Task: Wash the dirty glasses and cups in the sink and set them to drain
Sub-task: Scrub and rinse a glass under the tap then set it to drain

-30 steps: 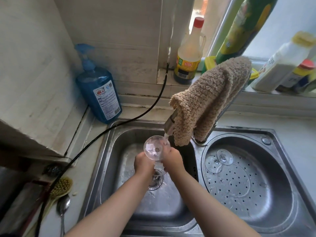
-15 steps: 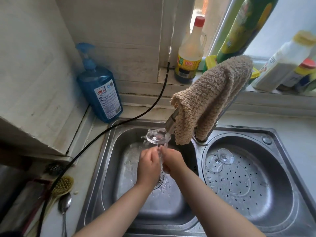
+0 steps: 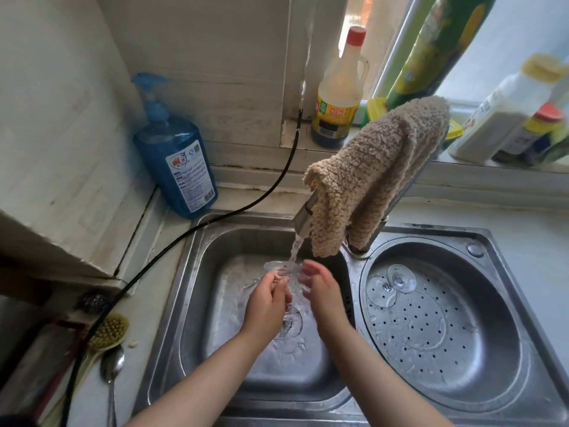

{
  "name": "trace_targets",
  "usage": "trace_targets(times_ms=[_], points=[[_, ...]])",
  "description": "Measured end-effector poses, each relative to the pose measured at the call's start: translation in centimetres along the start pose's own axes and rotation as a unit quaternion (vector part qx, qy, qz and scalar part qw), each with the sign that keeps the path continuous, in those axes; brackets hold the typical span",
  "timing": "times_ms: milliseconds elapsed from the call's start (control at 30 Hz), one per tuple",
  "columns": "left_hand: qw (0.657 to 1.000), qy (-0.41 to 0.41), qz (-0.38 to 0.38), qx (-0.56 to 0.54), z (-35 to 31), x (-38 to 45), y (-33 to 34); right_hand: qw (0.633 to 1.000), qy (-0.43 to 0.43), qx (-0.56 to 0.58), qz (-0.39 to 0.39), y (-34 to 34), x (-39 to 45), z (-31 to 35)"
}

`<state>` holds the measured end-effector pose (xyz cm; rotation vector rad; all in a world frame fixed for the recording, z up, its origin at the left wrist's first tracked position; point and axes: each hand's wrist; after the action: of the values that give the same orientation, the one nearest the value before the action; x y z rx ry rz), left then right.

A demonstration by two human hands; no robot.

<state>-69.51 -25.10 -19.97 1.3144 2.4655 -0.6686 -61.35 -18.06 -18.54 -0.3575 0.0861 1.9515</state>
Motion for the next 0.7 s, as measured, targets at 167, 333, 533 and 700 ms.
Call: trace_targets(times_ms=[167, 333, 533, 700], points=[[0.989, 0.065, 0.058, 0.118, 0.6, 0.3, -0.6, 0.977, -0.108, -0.044, 0.180, -1.0, 0.7, 2.7], [0.982, 0.092, 0.088, 0.137, 0.2, 0.1, -0.9, 0.945, -0.122, -0.231, 0.197, 0.3, 1.7, 2.4], [0.984, 0.116, 0.062, 0.118, 0.7, 0.0, -1.7, 0.964, -0.114, -0.223, 0.091, 0.7, 1.9, 1.7], [0.988, 0.095, 0.048, 0.107, 0.2, 0.4, -2.5, 0.898, -0.223, -0.321, 0.201, 1.8, 0.7, 1.8]])
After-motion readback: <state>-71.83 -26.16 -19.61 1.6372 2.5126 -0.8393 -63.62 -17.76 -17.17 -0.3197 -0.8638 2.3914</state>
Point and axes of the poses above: each hand's wrist, its own x-axis towards the middle knuckle, its own y-axis out of the palm, z = x × y, and after that the axes turned 11 degrees about -y, right-handed
